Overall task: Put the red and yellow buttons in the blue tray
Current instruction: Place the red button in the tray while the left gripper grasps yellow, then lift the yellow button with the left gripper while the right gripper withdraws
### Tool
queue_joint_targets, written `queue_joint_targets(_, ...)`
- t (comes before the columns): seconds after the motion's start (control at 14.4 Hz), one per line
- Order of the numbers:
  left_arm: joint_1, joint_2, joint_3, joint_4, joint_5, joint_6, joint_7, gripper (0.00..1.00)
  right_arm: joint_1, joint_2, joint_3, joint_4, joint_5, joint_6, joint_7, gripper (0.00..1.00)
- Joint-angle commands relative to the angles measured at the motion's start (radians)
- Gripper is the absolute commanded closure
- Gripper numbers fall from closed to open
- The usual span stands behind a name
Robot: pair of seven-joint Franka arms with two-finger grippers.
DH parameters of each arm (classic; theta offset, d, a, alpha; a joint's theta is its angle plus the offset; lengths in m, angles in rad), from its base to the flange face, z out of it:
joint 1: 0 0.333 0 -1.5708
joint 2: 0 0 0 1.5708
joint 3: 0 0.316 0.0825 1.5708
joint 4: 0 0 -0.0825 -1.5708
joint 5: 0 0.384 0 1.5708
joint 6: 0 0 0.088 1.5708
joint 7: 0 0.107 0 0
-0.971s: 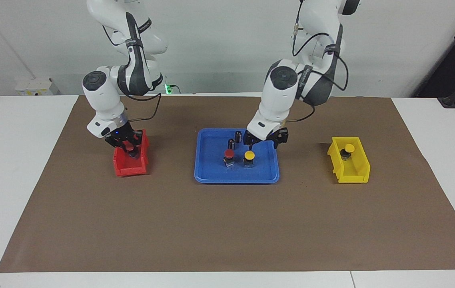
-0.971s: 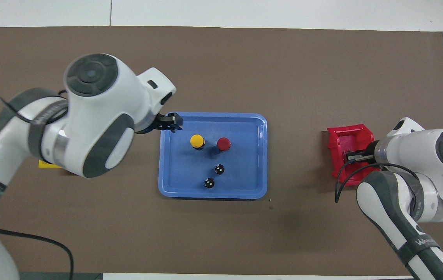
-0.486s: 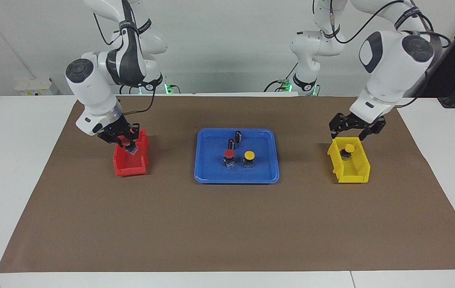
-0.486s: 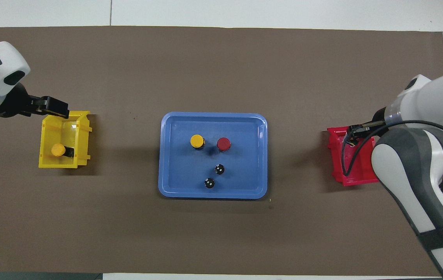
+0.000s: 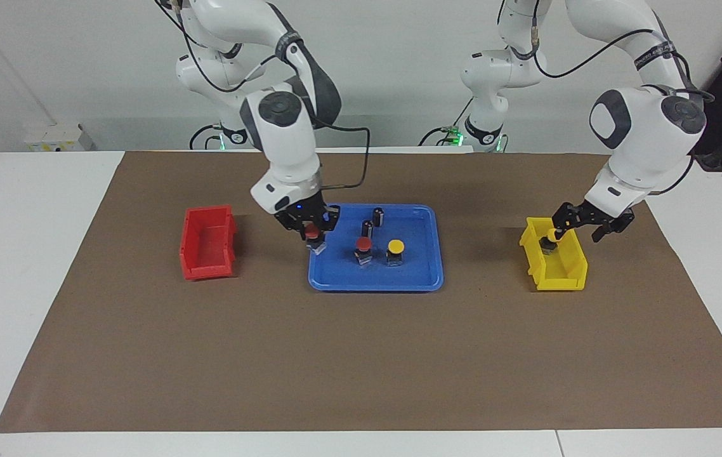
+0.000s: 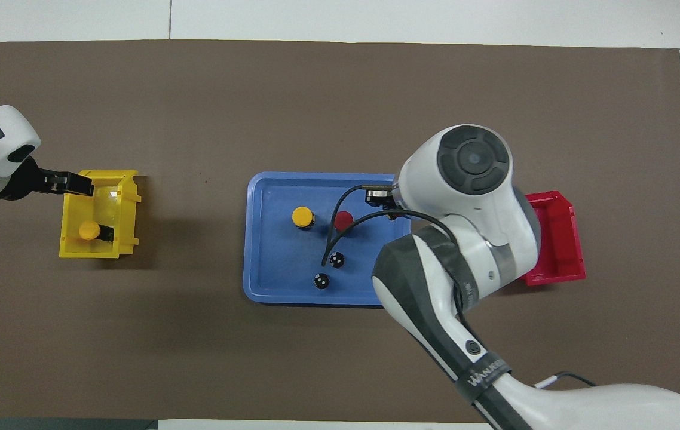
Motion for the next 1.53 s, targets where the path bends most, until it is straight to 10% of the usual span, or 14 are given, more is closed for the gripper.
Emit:
queue_joint_targets(0.0, 0.013, -0.039, -0.012, -0.077, 0.006, 0.05, 0.013, 0.23, -0.02, 0.022, -0.005, -0.019, -0.013, 0.044, -0.001, 0.74)
queue_joint_targets(0.28, 0.014, -0.05, -0.012, -0.18, 0.006, 0.152, 0.025, 0.23, -0.002, 0.03, -0.005, -0.093, -0.013, 0.135, 0.014, 0.7)
queue_joint_targets(0.55, 0.017, -0.07, -0.012, -0.218, 0.006, 0.152, 0.023, 0.23, 0.002, 0.038, -0.012, -0.05, -0.019, 0.069, 0.014, 0.0)
queue_joint_targets(0.97, 0.035, -0.084, -0.012, -0.252, 0.006, 0.152, 0.026, 0.32, -0.191, -0.085, -0.015, 0.142, -0.082, -0.273, -0.101, 0.0)
queue_joint_targets(1.04, 0.036, -0.084, -0.012, -0.254, 0.006, 0.154, 0.025, 0.4, -0.24, -0.097, -0.014, 0.192, -0.079, -0.357, -0.15, 0.0)
queue_joint_targets(1.11, 0.036, -0.084, -0.012, -0.254, 0.006, 0.154, 0.023, 0.85, -0.282, -0.118, -0.015, 0.23, -0.078, -0.429, -0.229, 0.0)
queue_joint_targets(1.18, 0.037, -0.084, -0.012, -0.252, 0.006, 0.155, 0.023, 0.98, -0.316, -0.144, -0.017, 0.243, -0.072, -0.478, -0.291, 0.0)
queue_joint_targets(1.46, 0.033, -0.053, -0.012, -0.173, 0.004, 0.139, -0.036, 0.99, -0.477, -0.238, -0.019, 0.257, -0.067, -0.635, -0.518, 0.0)
